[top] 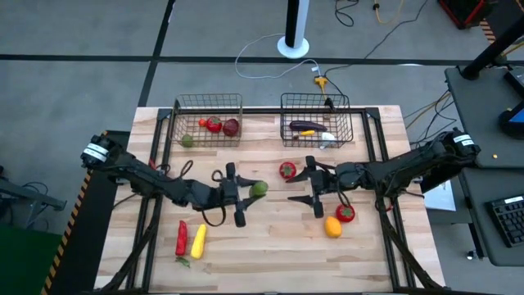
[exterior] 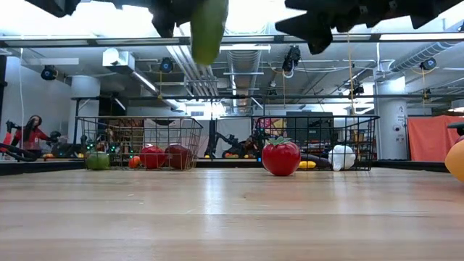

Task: Sort produce into baskets
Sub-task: Put the cucumber into the right wire basket

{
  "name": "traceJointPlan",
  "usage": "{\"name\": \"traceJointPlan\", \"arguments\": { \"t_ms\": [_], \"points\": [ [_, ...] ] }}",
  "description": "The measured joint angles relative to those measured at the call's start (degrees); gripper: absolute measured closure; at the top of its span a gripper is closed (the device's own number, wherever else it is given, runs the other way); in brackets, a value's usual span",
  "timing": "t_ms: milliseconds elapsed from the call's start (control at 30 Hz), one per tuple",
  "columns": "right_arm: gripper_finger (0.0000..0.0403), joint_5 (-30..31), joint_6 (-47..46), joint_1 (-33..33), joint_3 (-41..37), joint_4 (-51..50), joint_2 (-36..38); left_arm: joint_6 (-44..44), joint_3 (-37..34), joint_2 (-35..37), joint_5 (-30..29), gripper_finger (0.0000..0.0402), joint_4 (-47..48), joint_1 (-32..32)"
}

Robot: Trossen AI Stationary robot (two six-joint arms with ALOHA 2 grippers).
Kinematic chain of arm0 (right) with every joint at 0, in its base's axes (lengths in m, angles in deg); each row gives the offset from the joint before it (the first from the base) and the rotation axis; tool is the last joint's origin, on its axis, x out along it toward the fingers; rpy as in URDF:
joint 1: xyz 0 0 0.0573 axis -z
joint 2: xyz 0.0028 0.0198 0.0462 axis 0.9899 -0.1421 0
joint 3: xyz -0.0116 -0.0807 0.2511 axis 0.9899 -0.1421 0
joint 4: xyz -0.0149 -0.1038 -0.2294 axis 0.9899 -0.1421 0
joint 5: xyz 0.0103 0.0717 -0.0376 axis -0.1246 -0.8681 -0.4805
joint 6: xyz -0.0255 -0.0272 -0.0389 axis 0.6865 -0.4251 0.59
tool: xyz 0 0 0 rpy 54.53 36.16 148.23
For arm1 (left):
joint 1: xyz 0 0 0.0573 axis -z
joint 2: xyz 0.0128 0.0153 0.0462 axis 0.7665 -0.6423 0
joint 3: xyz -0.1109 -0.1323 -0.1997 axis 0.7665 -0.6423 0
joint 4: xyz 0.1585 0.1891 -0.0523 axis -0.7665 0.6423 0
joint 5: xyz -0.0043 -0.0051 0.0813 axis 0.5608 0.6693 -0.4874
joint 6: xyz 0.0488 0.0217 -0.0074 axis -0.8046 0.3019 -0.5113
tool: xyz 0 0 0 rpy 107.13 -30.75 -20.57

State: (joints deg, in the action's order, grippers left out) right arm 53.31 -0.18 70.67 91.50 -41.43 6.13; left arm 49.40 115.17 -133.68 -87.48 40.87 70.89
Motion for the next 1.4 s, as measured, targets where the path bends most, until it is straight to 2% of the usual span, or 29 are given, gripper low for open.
{"name": "traceJointPlan", "arguments": {
  "t_ms": [133,300,467,667,1033,1200,1400],
  "points": [
    [0.0119,0.46,-0.2,0.0,0.0,2.96,0.0,0.0,-0.84,-0.21,1.31,0.0247,-5.2,-0.4],
    [0.0093,0.47,-0.2,0.02,0.03,6.66,-1.27,-1.2,0.06,-0.23,1.53,0.0247,-5.28,-0.59],
    [0.009,0.49,0.83,0.06,1.28,9.39,-6.32,-2.74,1.44,-0.5,1.53,0.0247,-5.29,-1.57],
    [0.009,0.42,2.09,0.2,6.99,10.02,-12.18,-3.08,2.05,-0.64,3.96,0.0247,-5.34,-2.38],
    [0.009,0.42,2.33,1.24,15.47,9.63,-19.96,-2.78,2.23,-0.64,4.13,0.0247,-6.31,-2.37],
    [0.0112,0.26,2.62,1.18,18.69,7.12,-22.43,-2.78,2.23,-0.64,4.35,0.0245,-6.54,-2.37],
    [0.019,0.44,2.77,1.25,21.2,4.96,-23.58,-2.24,2.21,-0.64,4.39,0.022,-6.79,-2.29]
  ]
}}
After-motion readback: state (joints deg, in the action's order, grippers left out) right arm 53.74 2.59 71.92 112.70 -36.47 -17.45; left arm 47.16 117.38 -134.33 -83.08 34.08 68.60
